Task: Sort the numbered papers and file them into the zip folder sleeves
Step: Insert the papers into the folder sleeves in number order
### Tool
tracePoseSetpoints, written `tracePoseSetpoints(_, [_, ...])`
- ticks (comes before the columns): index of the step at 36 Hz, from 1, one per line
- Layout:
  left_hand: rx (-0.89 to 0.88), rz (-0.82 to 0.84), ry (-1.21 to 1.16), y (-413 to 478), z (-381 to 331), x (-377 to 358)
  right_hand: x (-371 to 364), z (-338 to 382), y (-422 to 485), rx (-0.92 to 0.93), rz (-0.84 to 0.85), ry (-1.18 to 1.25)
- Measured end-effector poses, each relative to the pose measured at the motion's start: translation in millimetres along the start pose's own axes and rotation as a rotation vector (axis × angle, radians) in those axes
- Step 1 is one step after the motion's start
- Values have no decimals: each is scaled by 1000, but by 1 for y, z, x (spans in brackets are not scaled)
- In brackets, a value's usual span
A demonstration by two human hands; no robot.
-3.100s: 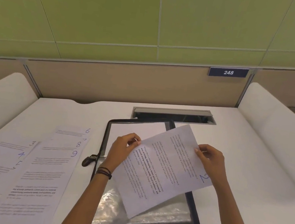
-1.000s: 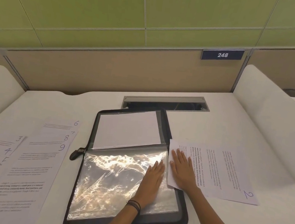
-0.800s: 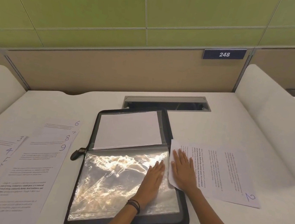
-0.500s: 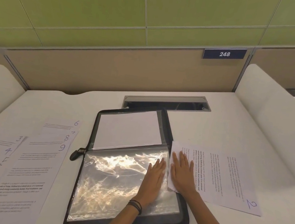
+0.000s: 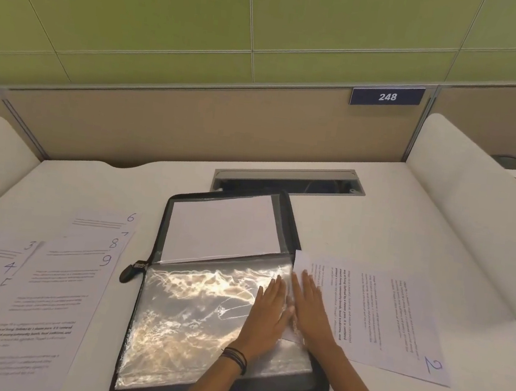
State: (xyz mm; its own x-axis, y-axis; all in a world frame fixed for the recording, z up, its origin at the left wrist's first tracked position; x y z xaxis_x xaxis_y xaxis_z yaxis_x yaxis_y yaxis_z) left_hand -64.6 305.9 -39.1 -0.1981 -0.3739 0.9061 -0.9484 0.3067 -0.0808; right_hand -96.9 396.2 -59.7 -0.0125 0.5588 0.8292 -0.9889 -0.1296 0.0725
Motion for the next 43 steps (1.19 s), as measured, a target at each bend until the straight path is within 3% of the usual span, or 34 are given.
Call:
tracePoseSetpoints(5, [-36, 15, 51, 5, -4, 3, 13, 5, -5, 118, -7, 52])
tracePoseSetpoints(9, [-79, 33, 103, 12, -5, 1, 18, -1, -2, 79, 59, 192])
tracePoseSetpoints(15, [-97, 73, 155, 15, -1, -7, 55, -8, 28, 40, -22, 447])
tracePoseSetpoints(19, [-80, 81, 142, 15, 1, -7, 49, -12, 52, 59, 80, 399])
tracePoseSetpoints(25, [-47, 128, 149, 17, -6, 2, 42, -34, 86, -93, 266, 267])
tracePoseSetpoints(29, [-2, 179, 133, 17, -10, 1, 37, -36, 93, -101, 365, 336])
tracePoseSetpoints(34, [59, 213, 140, 18, -18, 5, 40, -28, 101, -43, 283, 393])
tracePoseSetpoints(43, [157, 104, -45, 15, -19, 16, 42, -16, 93, -26, 109, 477])
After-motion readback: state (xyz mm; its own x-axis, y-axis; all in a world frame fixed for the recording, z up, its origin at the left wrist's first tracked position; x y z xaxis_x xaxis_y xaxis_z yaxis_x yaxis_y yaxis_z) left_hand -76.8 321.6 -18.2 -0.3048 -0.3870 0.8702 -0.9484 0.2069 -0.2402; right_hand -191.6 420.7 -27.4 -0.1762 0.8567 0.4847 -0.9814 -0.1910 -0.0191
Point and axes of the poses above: each hand's wrist, its own y-axis towards the middle knuckle, its own x-axis out of the back of the hand, z = x × y, the point moved 8 cm from there along y, towards the middle knuckle, and after that the axes turned 12 degrees about y, right-handed, at the moved point
